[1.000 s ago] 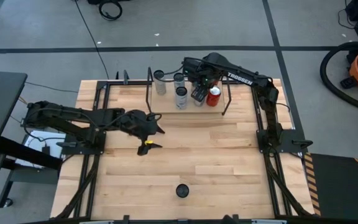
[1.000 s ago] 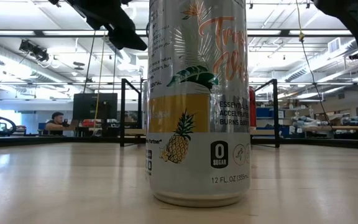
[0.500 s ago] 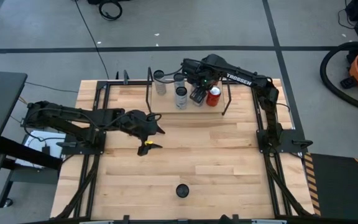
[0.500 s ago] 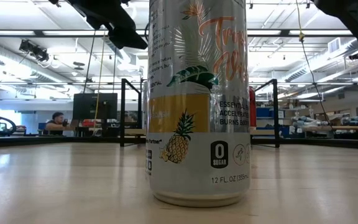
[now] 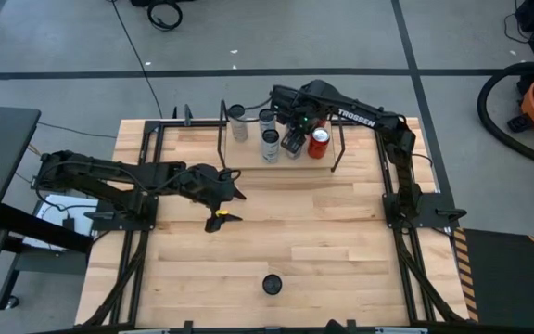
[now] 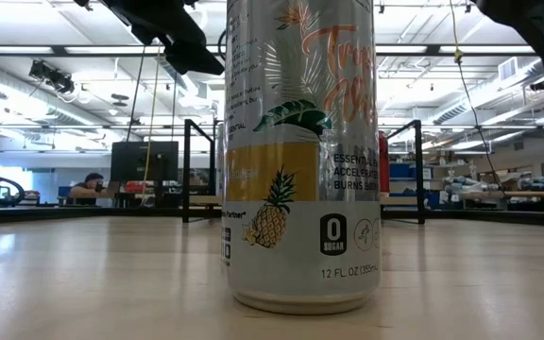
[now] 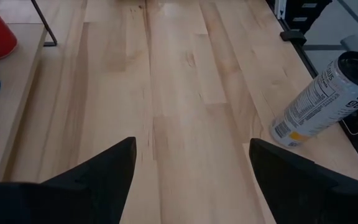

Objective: Place canned beverage on shelf
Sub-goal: Adjust the blue soda can on the shelf, then put the white yellow soda can on the shelf aligned with the white yellow soda can

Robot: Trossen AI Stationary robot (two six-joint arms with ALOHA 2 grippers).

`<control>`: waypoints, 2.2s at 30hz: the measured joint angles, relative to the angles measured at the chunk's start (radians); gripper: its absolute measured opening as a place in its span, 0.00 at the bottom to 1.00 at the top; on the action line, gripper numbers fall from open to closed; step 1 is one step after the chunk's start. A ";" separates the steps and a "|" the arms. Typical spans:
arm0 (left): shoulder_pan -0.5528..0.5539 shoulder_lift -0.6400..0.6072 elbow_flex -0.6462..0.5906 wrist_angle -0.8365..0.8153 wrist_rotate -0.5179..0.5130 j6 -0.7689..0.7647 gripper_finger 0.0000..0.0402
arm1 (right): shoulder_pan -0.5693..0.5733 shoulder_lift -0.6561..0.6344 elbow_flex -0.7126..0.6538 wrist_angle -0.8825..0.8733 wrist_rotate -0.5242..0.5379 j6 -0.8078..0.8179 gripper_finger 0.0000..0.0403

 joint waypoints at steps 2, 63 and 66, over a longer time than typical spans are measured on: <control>0.000 0.000 0.000 0.000 0.000 0.000 0.78 | 0.000 0.000 0.018 -0.007 -0.003 -0.001 0.48; -0.312 0.257 0.001 0.538 0.024 -0.351 0.78 | 0.232 -0.135 0.258 -0.087 0.022 -0.111 0.48; -0.310 0.257 0.001 0.554 0.024 -0.404 0.78 | 0.229 -0.135 0.258 -0.087 0.022 -0.112 0.48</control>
